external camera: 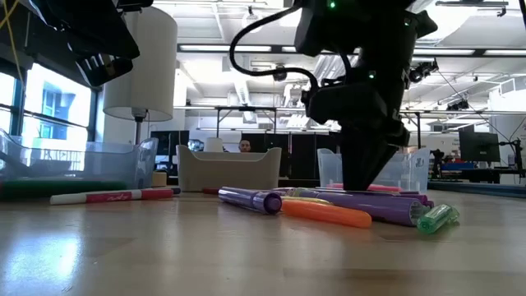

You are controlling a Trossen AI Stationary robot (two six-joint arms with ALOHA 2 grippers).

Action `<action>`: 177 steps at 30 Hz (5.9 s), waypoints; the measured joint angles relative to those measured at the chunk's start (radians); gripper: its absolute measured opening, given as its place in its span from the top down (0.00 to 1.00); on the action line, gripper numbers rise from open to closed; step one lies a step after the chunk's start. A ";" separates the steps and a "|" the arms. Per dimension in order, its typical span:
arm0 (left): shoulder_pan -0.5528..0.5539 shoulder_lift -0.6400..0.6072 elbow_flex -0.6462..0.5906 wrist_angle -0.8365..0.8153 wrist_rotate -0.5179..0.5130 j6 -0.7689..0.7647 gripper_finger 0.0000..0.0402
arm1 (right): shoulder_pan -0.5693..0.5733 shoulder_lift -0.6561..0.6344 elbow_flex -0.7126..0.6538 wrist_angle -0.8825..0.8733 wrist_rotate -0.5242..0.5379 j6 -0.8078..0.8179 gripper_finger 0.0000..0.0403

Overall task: Pick & Place Markers
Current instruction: Put the purple highlighter pen into the black bin

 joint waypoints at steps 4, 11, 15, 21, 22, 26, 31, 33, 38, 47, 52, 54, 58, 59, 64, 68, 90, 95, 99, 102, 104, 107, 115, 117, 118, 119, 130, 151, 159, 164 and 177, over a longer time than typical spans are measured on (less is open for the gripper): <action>0.000 0.000 0.000 0.000 0.000 0.000 1.00 | 0.000 -0.001 -0.026 0.016 0.000 0.000 0.74; 0.000 0.000 0.000 0.000 0.000 0.000 1.00 | 0.003 -0.006 -0.106 0.095 -0.020 0.051 0.79; 0.000 0.000 0.000 0.001 0.001 0.000 1.00 | 0.014 -0.006 -0.111 0.102 -0.003 0.059 0.84; 0.000 0.000 0.000 0.001 0.003 0.000 1.00 | 0.022 -0.003 -0.085 0.091 0.020 0.061 0.86; 0.000 0.000 0.000 0.001 0.003 0.000 1.00 | 0.022 -0.003 -0.080 0.085 0.022 0.063 0.86; 0.000 0.000 0.000 0.001 0.028 -0.002 1.00 | 0.029 -0.011 -0.047 0.029 0.046 0.063 0.86; 0.000 -0.004 0.000 0.000 0.033 -0.002 1.00 | 0.046 -0.101 -0.022 -0.008 0.111 0.062 0.86; 0.002 -0.016 0.001 0.002 0.036 -0.003 1.00 | 0.054 -0.143 -0.022 -0.007 0.142 0.065 0.86; 0.047 -0.043 0.064 -0.055 0.077 0.030 1.00 | 0.053 -0.245 -0.021 0.068 0.222 0.062 0.86; 0.067 -0.188 0.198 -0.295 0.099 0.159 1.00 | -0.072 -0.219 -0.020 0.662 0.185 -0.171 0.86; 0.065 -0.243 0.203 -0.332 0.100 0.158 1.00 | -0.155 -0.099 0.030 0.885 0.094 -0.210 0.86; 0.066 -0.247 0.204 -0.323 0.097 0.153 1.00 | -0.177 -0.027 0.105 0.891 0.060 -0.236 0.86; 0.065 -0.254 0.204 -0.329 0.097 0.151 1.00 | -0.203 0.148 0.308 0.894 -0.031 -0.301 0.86; 0.065 -0.253 0.203 -0.335 0.098 0.150 1.00 | -0.207 0.194 0.363 0.894 -0.047 -0.312 0.86; 0.065 -0.253 0.203 -0.349 0.101 0.111 1.00 | -0.222 0.405 0.627 0.891 -0.093 -0.324 0.85; 0.065 -0.253 0.203 -0.352 0.109 0.101 1.00 | -0.231 0.544 0.797 0.877 -0.137 -0.339 0.83; 0.065 -0.244 0.203 -0.349 0.135 0.135 1.00 | -0.271 0.502 0.934 0.343 -0.299 -0.458 0.50; 0.065 -0.222 0.203 -0.347 0.063 0.135 1.00 | -0.262 0.382 0.934 0.013 -0.197 -0.562 0.53; 0.065 -0.200 0.203 -0.342 0.008 0.135 1.00 | -0.225 0.313 0.935 -0.287 -0.058 -0.642 0.61; 0.065 -0.183 0.203 -0.343 -0.041 0.138 0.95 | -0.198 0.292 0.935 -0.445 -0.014 -0.654 0.71; 0.067 -0.170 0.203 -0.339 -0.051 0.146 0.88 | -0.179 0.284 0.934 -0.499 -0.012 -0.654 0.79; 0.066 -0.143 0.203 -0.323 -0.097 0.158 0.75 | -0.143 0.283 0.934 -0.530 -0.010 -0.653 0.92; 0.065 -0.076 0.202 -0.262 -0.147 0.170 0.53 | -0.037 0.228 0.791 -0.512 -0.009 -0.604 0.97; 0.066 -0.058 0.203 -0.258 -0.155 0.163 0.52 | -0.013 0.164 0.663 -0.452 -0.031 -0.563 0.99; 0.066 -0.051 0.203 -0.264 -0.173 0.159 0.52 | -0.001 0.123 0.590 -0.397 -0.035 -0.533 0.99; 0.066 -0.042 0.202 -0.258 -0.187 0.149 0.52 | 0.011 0.077 0.511 -0.343 -0.040 -0.500 0.99; 0.075 0.190 0.322 -0.273 -0.207 0.125 0.52 | 0.159 -0.491 -0.210 0.038 0.019 -0.033 1.00; 0.207 0.731 0.815 -0.590 0.069 0.712 0.52 | 0.264 -0.994 -0.579 0.132 0.101 -0.005 1.00; 0.248 0.781 0.815 -0.626 0.065 1.219 0.52 | 0.264 -0.994 -0.579 0.140 0.079 -0.024 1.00; 0.258 0.816 0.817 -0.620 0.109 1.308 0.52 | 0.264 -0.995 -0.579 0.140 0.085 -0.017 1.00; 0.255 0.927 0.818 -0.594 0.130 1.340 0.55 | 0.261 -0.995 -0.579 0.140 0.129 -0.016 1.00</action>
